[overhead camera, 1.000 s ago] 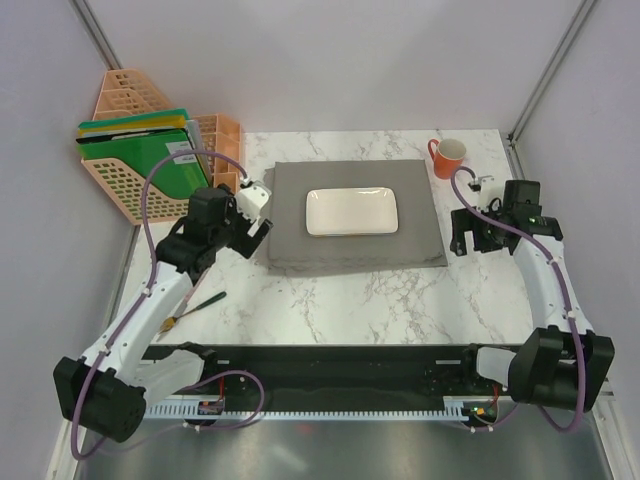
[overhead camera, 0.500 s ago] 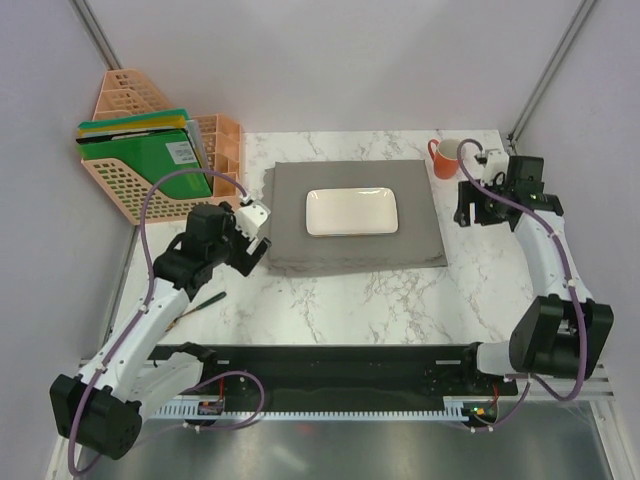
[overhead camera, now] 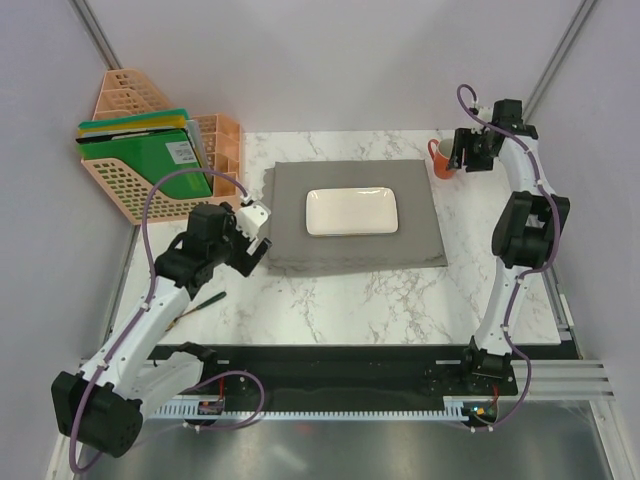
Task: Set the dinner table for one person
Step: Move the spoon at the center of the board.
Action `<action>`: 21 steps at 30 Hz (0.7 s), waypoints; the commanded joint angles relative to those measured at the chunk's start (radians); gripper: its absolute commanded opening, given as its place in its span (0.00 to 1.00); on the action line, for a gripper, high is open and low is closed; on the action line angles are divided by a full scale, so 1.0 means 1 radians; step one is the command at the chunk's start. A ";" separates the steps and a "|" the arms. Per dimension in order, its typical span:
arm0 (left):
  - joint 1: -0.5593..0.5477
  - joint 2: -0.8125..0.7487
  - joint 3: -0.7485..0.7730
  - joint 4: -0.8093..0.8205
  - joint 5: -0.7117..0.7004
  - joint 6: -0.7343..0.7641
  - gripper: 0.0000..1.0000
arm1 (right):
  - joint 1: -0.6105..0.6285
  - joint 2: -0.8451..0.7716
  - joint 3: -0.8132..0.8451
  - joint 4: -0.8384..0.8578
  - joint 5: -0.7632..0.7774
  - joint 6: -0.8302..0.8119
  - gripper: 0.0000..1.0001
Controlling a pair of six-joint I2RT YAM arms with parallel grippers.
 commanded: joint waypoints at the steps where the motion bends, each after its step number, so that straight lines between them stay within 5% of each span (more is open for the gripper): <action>1: 0.004 0.005 0.000 0.020 0.013 0.001 0.99 | 0.005 0.000 0.110 -0.047 0.027 0.029 0.67; 13: 0.004 0.028 -0.002 0.027 0.015 0.002 0.99 | 0.005 -0.058 -0.005 0.013 0.006 0.015 0.75; 21: 0.004 0.002 -0.026 0.031 0.007 0.007 0.99 | 0.010 -0.124 -0.048 0.021 0.003 0.003 0.70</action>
